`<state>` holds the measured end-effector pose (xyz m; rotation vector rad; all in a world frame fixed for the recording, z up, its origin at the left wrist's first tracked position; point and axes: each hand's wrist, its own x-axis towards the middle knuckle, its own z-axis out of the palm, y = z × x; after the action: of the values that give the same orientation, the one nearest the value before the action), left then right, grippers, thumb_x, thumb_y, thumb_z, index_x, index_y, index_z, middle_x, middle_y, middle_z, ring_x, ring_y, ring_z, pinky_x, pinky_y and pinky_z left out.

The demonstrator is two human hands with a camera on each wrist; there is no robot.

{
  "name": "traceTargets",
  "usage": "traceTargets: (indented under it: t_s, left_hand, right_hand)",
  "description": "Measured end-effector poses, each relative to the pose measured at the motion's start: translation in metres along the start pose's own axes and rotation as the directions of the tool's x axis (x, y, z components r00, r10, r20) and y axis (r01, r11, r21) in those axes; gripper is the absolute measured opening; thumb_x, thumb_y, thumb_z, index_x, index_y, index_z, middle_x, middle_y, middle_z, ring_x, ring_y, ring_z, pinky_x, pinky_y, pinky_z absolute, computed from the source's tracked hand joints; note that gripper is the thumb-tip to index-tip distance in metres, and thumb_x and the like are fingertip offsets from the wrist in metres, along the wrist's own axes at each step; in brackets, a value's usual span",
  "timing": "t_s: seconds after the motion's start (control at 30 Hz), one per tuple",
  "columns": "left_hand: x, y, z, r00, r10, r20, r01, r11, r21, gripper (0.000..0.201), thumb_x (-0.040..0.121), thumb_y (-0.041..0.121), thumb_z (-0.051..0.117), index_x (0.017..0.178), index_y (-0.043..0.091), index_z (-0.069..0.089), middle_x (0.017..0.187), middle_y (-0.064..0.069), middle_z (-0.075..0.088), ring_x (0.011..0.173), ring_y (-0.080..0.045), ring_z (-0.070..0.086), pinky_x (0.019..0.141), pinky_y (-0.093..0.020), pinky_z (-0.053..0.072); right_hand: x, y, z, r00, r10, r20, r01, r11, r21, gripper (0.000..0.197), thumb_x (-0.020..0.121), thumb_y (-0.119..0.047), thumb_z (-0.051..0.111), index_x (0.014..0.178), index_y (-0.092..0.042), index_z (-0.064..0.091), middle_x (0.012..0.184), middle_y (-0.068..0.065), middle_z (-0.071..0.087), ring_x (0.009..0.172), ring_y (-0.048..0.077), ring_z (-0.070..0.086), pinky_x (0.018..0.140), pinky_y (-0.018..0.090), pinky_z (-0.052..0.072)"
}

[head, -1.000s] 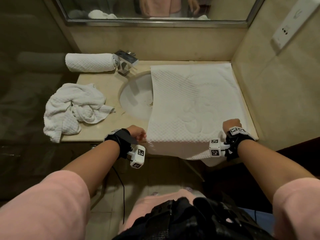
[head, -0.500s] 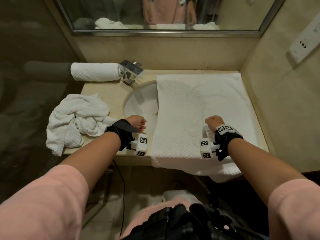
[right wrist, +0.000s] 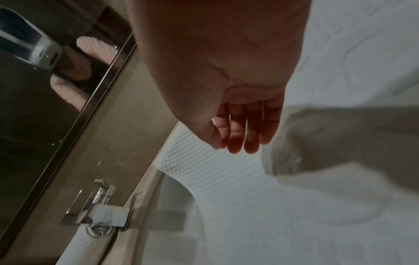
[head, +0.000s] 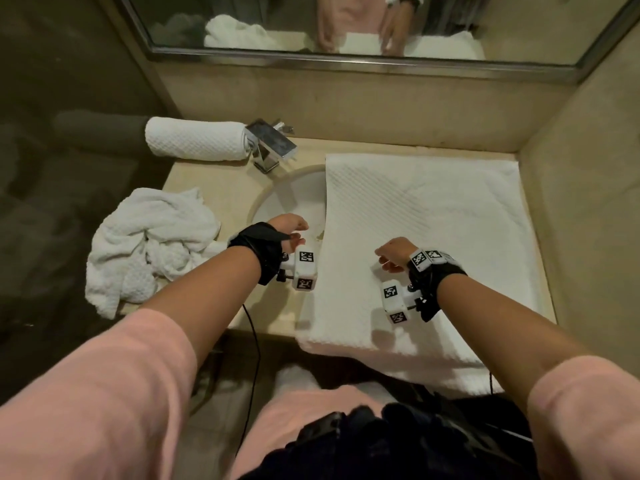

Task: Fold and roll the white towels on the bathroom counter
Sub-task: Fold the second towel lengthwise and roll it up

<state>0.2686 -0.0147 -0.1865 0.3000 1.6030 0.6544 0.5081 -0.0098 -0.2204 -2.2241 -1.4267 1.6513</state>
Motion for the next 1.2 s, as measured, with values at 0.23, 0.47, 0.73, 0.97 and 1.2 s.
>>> traceTargets:
  t_s: [0.23, 0.47, 0.73, 0.97, 1.2]
  left_hand:
    - [0.040, 0.020, 0.000, 0.999, -0.032, -0.004, 0.032, 0.983, 0.183, 0.016, 0.095, 0.013, 0.052, 0.080, 0.010, 0.055, 0.112, -0.004, 0.052, 0.069, -0.016, 0.046, 0.062, -0.026, 0.045]
    - [0.072, 0.029, 0.003, 0.989, -0.093, 0.117, 0.034, 0.903, 0.429, 0.041, 0.091, 0.014, 0.062, 0.130, 0.005, 0.051, 0.120, -0.011, 0.048, 0.067, -0.013, 0.046, 0.066, -0.024, 0.047]
    - [0.082, 0.036, 0.001, 0.938, -0.202, 0.283, 0.007, 0.825, 0.565, 0.039, 0.093, 0.014, 0.059, 0.131, 0.009, 0.054, 0.137, -0.011, 0.042, 0.070, -0.013, 0.046, 0.033, -0.014, 0.037]
    - [0.094, 0.024, 0.002, 0.885, -0.230, 0.405, -0.066, 0.798, 0.598, 0.031, 0.100, 0.012, 0.042, 0.125, 0.011, 0.059, 0.142, -0.009, 0.039, 0.105, -0.022, 0.048, 0.081, -0.026, 0.043]
    - [0.098, 0.021, 0.005, 0.861, -0.238, 0.449, -0.126, 0.755, 0.644, 0.029, 0.099, 0.020, 0.046, 0.124, 0.014, 0.060, 0.120, -0.002, 0.042, 0.105, -0.021, 0.047, 0.083, -0.027, 0.042]
  right_hand:
    - [0.010, -0.023, 0.034, 0.996, 0.002, 0.088, 0.020, 0.969, -0.247, 0.036, 0.094, -0.030, 0.055, 0.066, -0.008, 0.052, 0.064, 0.005, 0.054, 0.055, 0.019, 0.050, 0.062, 0.029, 0.043]
    - [0.004, -0.037, 0.067, 0.993, 0.060, 0.103, 0.000, 0.865, -0.502, 0.045, 0.093, -0.047, 0.053, 0.069, -0.008, 0.053, 0.070, 0.004, 0.055, 0.061, 0.018, 0.052, 0.055, 0.025, 0.037]
    - [0.011, -0.046, 0.109, 0.992, 0.120, -0.029, -0.118, 0.842, -0.526, 0.062, 0.078, -0.070, 0.056, 0.096, -0.010, 0.061, 0.112, 0.012, 0.066, 0.093, 0.027, 0.060, 0.082, 0.033, 0.047]
    - [0.009, -0.038, 0.131, 0.969, 0.202, -0.141, -0.246, 0.771, -0.587, 0.102, 0.061, -0.084, 0.055, 0.134, -0.014, 0.044, 0.135, 0.011, 0.041, 0.125, 0.031, 0.038, 0.100, 0.047, 0.038]
    - [0.001, -0.034, 0.141, 0.957, 0.174, -0.231, -0.282, 0.740, -0.611, 0.107, 0.056, -0.087, 0.054, 0.134, -0.014, 0.039, 0.135, 0.010, 0.043, 0.124, 0.029, 0.039, 0.103, 0.044, 0.030]
